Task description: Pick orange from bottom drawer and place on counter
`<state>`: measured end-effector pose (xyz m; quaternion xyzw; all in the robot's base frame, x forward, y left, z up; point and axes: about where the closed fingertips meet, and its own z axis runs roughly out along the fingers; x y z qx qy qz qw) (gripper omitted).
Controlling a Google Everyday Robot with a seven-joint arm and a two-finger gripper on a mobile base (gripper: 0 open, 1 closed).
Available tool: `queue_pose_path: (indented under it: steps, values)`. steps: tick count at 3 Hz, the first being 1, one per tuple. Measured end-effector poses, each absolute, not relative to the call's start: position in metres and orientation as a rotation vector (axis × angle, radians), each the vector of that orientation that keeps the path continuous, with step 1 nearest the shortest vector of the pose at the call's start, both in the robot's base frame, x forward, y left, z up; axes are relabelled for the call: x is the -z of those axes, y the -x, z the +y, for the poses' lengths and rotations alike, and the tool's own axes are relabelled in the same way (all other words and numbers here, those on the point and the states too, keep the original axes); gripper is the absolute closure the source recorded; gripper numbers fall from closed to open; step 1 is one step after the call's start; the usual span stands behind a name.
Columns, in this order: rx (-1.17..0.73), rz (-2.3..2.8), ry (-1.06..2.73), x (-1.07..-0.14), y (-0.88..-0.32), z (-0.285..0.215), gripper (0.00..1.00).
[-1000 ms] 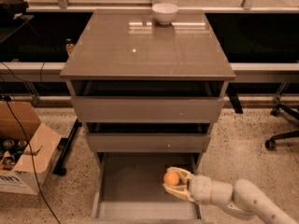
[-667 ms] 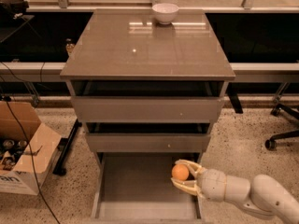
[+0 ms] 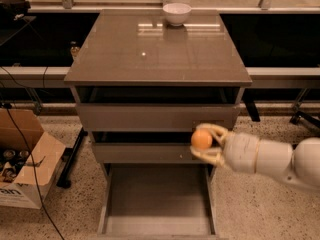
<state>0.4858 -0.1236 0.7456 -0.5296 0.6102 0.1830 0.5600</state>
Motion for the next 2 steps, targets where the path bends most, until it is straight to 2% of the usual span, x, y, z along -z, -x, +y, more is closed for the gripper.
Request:
queue_pose_path:
  steps: [1,2]
  values:
    - [-0.221,1.382,1.327,-0.8725,-0.5226,-0.1066,1.0]
    - [-0.216,1.38,1.328,-0.8729,-0.5254,-0.1067,1.0]
